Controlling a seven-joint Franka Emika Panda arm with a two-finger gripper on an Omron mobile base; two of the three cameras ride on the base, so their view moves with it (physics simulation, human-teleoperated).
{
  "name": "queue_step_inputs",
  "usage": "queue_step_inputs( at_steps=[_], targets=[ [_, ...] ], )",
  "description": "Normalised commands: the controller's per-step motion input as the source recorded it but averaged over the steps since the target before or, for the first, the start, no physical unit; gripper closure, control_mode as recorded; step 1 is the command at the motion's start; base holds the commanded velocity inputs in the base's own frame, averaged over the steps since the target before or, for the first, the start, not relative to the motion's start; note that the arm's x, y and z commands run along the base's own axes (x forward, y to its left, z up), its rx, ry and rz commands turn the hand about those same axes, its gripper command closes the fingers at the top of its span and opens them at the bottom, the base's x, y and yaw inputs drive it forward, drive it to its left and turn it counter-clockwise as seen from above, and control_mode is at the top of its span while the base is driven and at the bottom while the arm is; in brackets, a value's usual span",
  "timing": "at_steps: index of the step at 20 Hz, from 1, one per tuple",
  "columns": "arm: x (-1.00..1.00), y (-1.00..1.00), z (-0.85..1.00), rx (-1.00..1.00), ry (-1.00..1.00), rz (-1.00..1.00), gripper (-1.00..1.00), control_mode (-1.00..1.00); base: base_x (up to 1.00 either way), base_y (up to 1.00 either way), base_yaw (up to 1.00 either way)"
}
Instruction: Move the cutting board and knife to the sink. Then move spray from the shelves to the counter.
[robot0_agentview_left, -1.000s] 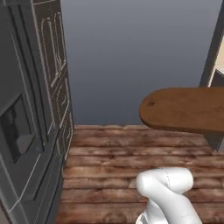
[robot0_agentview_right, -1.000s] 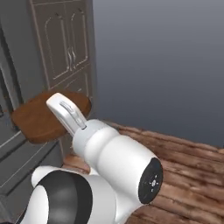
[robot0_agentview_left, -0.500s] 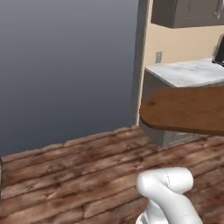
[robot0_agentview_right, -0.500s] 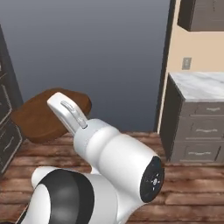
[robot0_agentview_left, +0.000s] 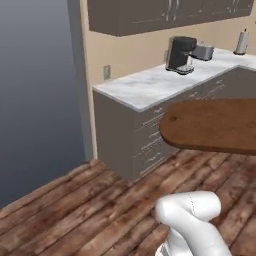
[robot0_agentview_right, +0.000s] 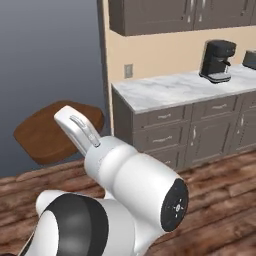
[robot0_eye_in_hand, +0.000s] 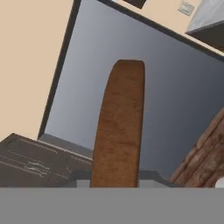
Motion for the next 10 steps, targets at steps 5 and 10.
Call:
queue_step_inputs(
  at_steps=[5, 10],
  targets=[
    [0.00, 0.00, 0.00, 0.00, 0.00, 0.00, 1.00, 1.00, 0.81, -0.18, -0.61],
    [0.00, 0.00, 0.00, 0.00, 0.00, 0.00, 1.00, 1.00, 0.88, -0.03, -0.61]
  ],
)
